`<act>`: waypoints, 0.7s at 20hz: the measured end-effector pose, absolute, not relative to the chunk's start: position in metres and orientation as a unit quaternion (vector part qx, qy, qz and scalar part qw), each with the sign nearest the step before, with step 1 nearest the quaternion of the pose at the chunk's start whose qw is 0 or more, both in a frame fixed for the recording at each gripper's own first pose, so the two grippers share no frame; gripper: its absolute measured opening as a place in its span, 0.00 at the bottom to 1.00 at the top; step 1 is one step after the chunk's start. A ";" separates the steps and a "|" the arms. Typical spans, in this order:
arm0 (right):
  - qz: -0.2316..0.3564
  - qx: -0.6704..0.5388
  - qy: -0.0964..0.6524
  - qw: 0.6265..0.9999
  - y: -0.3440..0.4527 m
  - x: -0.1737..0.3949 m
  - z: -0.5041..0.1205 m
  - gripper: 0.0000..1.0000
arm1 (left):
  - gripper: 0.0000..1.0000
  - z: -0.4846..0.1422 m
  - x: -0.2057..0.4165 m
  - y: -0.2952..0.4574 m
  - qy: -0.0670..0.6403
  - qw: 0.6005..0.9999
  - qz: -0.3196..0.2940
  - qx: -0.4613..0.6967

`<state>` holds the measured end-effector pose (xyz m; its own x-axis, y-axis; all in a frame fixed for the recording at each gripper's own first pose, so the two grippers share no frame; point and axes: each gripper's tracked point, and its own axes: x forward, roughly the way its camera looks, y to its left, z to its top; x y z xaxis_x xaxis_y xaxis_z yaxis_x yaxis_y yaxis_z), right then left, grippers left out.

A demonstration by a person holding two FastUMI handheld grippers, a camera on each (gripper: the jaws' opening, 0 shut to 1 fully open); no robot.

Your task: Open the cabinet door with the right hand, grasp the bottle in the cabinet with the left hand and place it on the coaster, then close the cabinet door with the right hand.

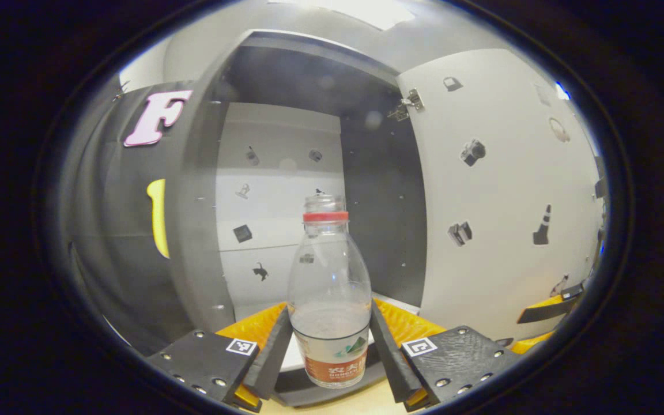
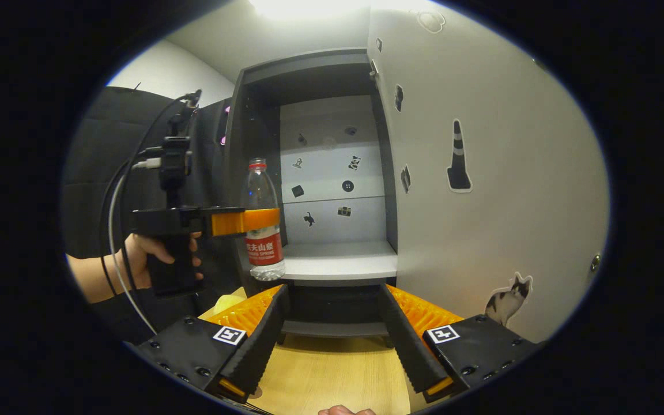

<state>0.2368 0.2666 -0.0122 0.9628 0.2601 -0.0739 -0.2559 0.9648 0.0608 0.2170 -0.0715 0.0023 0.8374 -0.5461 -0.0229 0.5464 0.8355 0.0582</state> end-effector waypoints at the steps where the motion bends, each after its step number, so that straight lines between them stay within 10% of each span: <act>1: 0.135 0.023 0.039 0.990 0.270 0.233 -0.012 0.98 | 0.75 -0.003 0.206 -0.057 0.005 0.961 -0.276 0.034; 14: 0.192 0.002 0.053 0.980 0.317 0.189 -0.028 0.98 | 0.74 -0.179 0.063 0.055 0.097 0.977 -0.188 0.017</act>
